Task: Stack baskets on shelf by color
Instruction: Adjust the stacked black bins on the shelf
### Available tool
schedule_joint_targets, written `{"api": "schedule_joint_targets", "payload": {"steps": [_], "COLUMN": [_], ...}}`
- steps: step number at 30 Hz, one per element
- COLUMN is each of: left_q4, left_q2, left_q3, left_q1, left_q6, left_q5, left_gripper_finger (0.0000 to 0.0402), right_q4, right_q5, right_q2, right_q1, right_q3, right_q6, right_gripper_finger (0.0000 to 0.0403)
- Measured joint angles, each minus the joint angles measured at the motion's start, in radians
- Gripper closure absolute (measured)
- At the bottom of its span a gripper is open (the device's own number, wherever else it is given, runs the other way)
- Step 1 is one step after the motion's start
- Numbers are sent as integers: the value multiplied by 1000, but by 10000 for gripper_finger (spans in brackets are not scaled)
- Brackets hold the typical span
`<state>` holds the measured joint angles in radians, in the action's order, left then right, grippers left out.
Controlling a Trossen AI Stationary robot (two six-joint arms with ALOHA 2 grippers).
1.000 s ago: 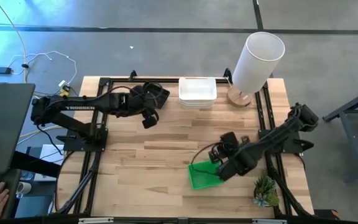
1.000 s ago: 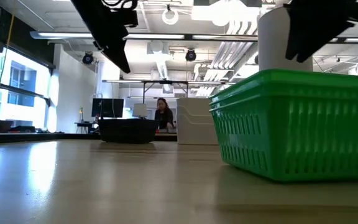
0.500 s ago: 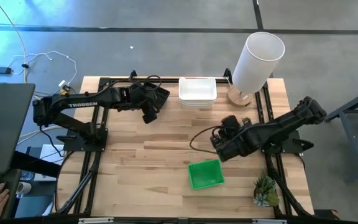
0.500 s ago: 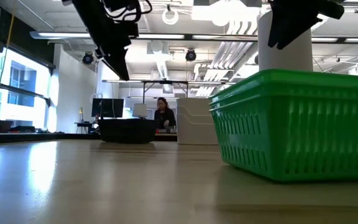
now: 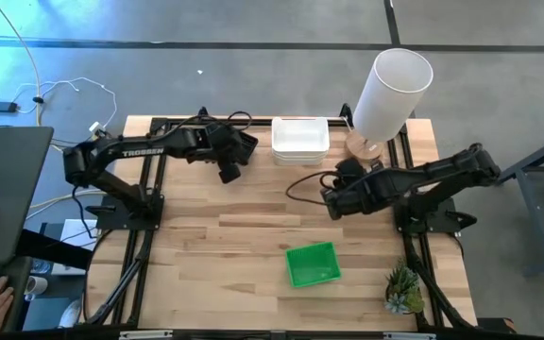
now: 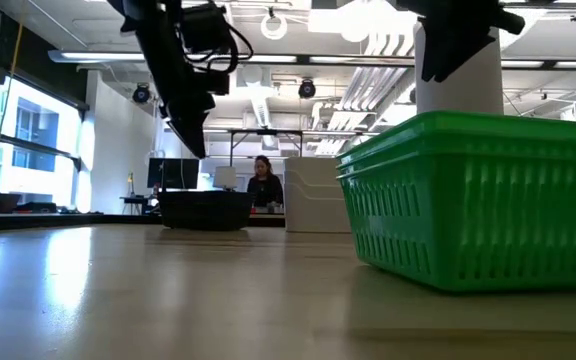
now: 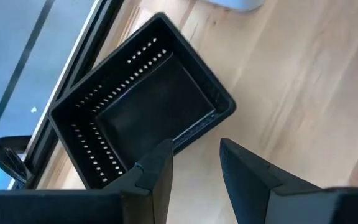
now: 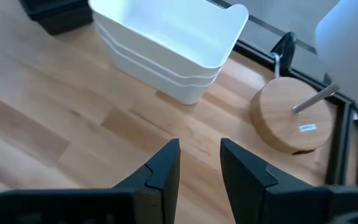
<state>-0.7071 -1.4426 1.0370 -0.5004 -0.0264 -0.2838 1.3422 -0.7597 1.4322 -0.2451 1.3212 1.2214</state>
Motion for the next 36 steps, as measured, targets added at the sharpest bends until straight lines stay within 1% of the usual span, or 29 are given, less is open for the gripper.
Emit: {"api": "schedule_joint_targets", "payload": {"steps": [9,14,21,28,36], "left_q4": [1,3,3,57,123], "left_q2": [-83,-122,-165,-226,-264], "left_q3": [0,0,0,0,0], "left_q1": [-36,-46,-45,-45,-45], "left_q6": [-17,-38,-70,-83,-83], "left_q5": [16,73,72,64,63], "left_gripper_finger": [282,282,282,282,282], "right_q4": [0,0,-1,0,-11], "right_q5": [4,5,6,8,13], "right_q2": [0,0,0,0,0], "right_q1": [102,158,225,267,272], "right_q3": [0,0,0,0,0], "right_q6": [-129,-200,-258,-262,-288], "right_gripper_finger": [300,300,300,300,300]}}
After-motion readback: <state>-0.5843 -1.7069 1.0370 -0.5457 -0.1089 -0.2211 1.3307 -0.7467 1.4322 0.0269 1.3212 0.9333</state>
